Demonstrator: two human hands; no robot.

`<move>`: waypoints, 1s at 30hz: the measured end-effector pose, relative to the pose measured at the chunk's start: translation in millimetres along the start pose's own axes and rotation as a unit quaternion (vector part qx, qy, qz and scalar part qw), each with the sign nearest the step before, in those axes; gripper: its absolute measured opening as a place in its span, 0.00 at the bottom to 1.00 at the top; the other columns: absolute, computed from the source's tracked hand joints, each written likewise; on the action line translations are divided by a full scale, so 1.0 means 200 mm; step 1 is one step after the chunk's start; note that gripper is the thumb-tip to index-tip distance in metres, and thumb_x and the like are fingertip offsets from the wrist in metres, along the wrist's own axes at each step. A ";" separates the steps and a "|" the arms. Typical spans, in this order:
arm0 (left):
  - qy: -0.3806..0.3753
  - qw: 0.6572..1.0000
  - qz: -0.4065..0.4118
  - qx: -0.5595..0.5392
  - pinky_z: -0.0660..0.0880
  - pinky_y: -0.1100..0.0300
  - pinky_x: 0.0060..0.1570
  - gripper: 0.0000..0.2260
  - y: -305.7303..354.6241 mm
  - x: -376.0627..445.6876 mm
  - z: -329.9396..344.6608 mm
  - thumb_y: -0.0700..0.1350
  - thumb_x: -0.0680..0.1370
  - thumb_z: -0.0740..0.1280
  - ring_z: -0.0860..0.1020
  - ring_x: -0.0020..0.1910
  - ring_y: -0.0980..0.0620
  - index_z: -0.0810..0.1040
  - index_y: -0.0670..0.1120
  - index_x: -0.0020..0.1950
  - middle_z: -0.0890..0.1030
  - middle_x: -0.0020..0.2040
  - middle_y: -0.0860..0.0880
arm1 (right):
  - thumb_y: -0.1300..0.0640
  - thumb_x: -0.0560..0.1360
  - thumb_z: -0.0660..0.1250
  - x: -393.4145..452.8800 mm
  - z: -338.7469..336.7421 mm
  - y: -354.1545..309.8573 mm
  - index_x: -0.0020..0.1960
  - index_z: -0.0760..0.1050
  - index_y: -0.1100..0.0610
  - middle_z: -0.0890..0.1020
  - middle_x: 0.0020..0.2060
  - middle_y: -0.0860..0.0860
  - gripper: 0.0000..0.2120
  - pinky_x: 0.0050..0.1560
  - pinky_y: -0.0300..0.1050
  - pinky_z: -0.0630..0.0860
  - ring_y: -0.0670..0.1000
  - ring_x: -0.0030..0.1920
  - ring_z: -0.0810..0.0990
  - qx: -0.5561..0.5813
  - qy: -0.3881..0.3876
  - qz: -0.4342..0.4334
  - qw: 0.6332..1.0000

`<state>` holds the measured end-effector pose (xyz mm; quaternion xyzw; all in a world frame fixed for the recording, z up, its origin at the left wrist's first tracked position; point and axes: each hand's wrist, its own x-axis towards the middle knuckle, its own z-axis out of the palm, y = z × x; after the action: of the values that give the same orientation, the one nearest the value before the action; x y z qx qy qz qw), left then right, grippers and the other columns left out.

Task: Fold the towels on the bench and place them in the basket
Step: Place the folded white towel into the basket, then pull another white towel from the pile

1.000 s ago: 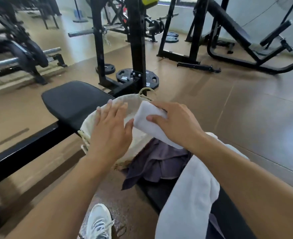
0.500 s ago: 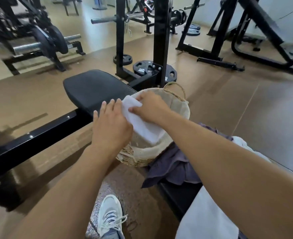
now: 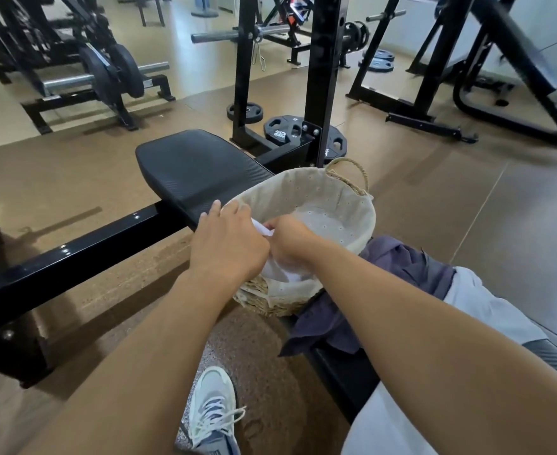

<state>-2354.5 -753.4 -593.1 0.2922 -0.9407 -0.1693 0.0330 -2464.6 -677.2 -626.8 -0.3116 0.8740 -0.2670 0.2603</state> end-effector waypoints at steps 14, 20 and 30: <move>0.008 0.999 -0.030 0.012 0.69 0.56 0.49 0.18 0.03 -0.02 -0.01 0.40 0.77 0.59 0.75 0.62 0.42 0.78 0.44 0.65 0.79 0.64 0.41 | 0.38 0.82 0.59 -0.05 -0.18 0.01 0.62 0.79 0.61 0.82 0.58 0.57 0.28 0.60 0.51 0.76 0.60 0.57 0.81 -0.167 -0.127 0.051 0.976; 0.001 0.999 -0.019 0.036 0.68 0.54 0.44 0.11 0.02 -0.02 -0.01 0.46 0.76 0.59 0.74 0.54 0.44 0.77 0.49 0.55 0.80 0.60 0.43 | 0.43 0.83 0.59 -0.06 -0.13 0.00 0.65 0.78 0.61 0.82 0.58 0.58 0.24 0.52 0.48 0.74 0.58 0.51 0.79 -0.238 -0.113 0.040 0.964; -0.006 0.997 -0.024 0.067 0.71 0.50 0.58 0.19 0.06 -0.05 -0.04 0.44 0.78 0.59 0.76 0.61 0.41 0.77 0.49 0.68 0.78 0.65 0.43 | 0.55 0.68 0.82 -0.14 -0.30 -0.03 0.64 0.78 0.49 0.85 0.56 0.50 0.26 0.55 0.47 0.80 0.53 0.54 0.83 -0.288 -0.127 -0.011 0.949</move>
<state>-2351.1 -741.4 -582.2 0.3156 -0.9427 -0.1082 0.0035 -2479.8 -644.0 -571.6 -0.4140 0.8699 0.0349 0.2657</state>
